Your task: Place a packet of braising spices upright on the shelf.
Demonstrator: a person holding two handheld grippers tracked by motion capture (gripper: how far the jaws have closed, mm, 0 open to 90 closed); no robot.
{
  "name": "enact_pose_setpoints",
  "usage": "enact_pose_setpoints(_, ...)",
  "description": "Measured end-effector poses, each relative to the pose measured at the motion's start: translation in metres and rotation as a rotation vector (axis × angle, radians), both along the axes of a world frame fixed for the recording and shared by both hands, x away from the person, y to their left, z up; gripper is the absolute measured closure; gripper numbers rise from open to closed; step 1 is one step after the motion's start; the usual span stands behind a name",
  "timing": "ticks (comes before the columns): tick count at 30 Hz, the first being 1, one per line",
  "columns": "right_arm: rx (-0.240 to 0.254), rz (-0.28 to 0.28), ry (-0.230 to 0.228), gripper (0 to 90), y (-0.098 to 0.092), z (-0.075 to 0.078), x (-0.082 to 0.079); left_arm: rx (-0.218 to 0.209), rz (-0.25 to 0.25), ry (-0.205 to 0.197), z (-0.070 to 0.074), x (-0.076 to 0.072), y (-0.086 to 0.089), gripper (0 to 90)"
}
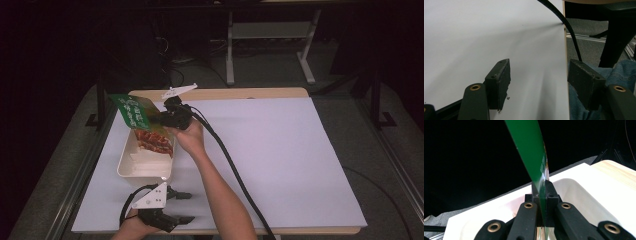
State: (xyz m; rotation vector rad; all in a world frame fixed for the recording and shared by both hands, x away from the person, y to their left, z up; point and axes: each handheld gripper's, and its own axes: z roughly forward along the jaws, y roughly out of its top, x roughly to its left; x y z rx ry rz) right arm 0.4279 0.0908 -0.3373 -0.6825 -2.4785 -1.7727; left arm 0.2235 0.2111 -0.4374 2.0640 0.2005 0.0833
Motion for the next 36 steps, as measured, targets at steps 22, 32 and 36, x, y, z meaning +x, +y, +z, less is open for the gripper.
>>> enact_pose_setpoints(22,-0.055,0.0,0.02,87.3,-0.007,-0.014,0.001,-0.014,0.017,-0.003,0.003,0.003,0.002,33.0)
enact_pose_setpoints(32,-0.084,-0.015,0.03,73.2,-0.022,-0.004,-0.003,-0.01,0.018,0.002,0.002,0.003,0.001,31.8)
enact_pose_setpoints(36,-0.09,-0.014,0.026,70.6,-0.03,-0.001,-0.006,-0.006,0.022,0.009,0.002,0.002,0.0,31.4)
